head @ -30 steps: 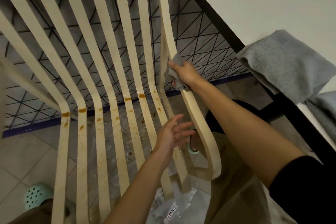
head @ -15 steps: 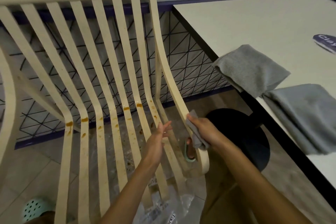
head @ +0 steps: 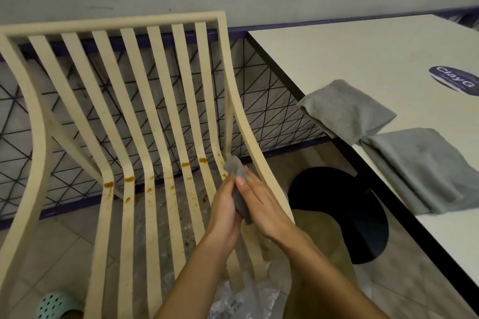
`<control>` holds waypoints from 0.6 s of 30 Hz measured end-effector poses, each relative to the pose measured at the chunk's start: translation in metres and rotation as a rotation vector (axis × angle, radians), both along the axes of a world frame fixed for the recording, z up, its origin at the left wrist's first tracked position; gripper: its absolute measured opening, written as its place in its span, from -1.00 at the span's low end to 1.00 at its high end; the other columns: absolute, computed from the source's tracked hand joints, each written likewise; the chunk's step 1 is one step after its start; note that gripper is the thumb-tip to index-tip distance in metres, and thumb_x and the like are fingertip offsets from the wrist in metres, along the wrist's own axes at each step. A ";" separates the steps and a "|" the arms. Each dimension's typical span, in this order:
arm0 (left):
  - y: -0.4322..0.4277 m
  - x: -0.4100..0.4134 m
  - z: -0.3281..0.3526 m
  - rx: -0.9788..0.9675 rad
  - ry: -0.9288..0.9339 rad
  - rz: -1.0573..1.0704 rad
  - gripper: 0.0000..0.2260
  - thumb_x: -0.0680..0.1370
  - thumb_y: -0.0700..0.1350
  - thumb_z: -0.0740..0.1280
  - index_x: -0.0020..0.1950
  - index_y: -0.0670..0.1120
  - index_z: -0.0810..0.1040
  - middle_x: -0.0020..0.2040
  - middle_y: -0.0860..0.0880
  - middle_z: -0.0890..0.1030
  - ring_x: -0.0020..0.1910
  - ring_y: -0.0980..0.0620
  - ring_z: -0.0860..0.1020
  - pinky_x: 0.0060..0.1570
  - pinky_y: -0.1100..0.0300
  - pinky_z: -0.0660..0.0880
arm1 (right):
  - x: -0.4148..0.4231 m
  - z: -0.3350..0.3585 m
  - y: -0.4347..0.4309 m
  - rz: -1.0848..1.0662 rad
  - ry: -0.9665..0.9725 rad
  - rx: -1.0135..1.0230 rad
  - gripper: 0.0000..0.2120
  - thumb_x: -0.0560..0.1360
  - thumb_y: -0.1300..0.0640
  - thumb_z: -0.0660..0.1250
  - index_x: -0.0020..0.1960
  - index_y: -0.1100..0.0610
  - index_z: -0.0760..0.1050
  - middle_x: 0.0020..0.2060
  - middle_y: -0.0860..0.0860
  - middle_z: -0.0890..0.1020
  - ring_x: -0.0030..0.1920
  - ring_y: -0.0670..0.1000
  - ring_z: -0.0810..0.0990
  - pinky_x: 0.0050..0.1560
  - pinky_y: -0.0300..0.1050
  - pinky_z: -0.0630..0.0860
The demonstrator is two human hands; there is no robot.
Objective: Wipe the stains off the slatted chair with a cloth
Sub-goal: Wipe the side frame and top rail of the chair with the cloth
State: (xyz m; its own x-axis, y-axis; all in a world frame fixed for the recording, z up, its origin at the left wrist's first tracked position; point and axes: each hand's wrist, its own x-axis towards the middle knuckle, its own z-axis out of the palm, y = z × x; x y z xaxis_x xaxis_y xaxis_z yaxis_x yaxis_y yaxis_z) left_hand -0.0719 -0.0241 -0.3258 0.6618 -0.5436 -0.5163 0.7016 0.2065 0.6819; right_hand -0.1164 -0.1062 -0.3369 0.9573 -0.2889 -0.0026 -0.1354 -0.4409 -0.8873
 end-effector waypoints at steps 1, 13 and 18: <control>0.002 0.003 0.000 -0.017 0.032 0.082 -0.72 0.65 -0.02 0.18 0.26 -0.11 0.53 0.17 -0.13 0.63 0.07 0.03 0.62 0.00 0.17 0.55 | 0.002 0.002 -0.003 0.017 0.011 -0.009 -0.46 0.65 -0.14 0.05 0.56 0.04 0.16 0.53 -0.05 0.23 0.52 -0.18 0.12 0.55 -0.14 0.07; -0.020 0.036 -0.029 -0.072 0.203 0.243 -0.73 0.61 -0.19 0.23 0.28 -0.24 0.48 0.10 -0.23 0.64 0.02 -0.12 0.64 -0.09 0.04 0.60 | 0.035 -0.002 -0.049 0.058 -0.028 0.007 -0.46 0.45 0.15 0.42 0.42 0.11 0.42 0.40 -0.03 0.45 0.40 -0.15 0.37 0.44 -0.22 0.27; -0.046 0.074 -0.041 0.057 0.221 0.291 -0.68 0.66 -0.07 0.17 0.29 -0.27 0.45 0.08 -0.23 0.62 0.09 -0.16 0.60 0.09 -0.04 0.54 | 0.066 0.004 -0.082 -0.320 0.066 -0.087 -0.65 0.56 0.13 0.31 0.34 0.12 0.47 0.20 -0.01 0.57 0.08 -0.10 0.52 0.09 -0.23 0.42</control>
State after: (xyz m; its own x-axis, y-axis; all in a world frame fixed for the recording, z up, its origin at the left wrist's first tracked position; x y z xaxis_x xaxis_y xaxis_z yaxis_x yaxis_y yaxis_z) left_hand 0.0018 -0.0698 -0.3667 0.6532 -0.3154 -0.6884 0.7511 0.3850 0.5363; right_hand -0.0507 -0.1880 -0.3331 0.8168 -0.5764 -0.0238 -0.3349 -0.4402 -0.8331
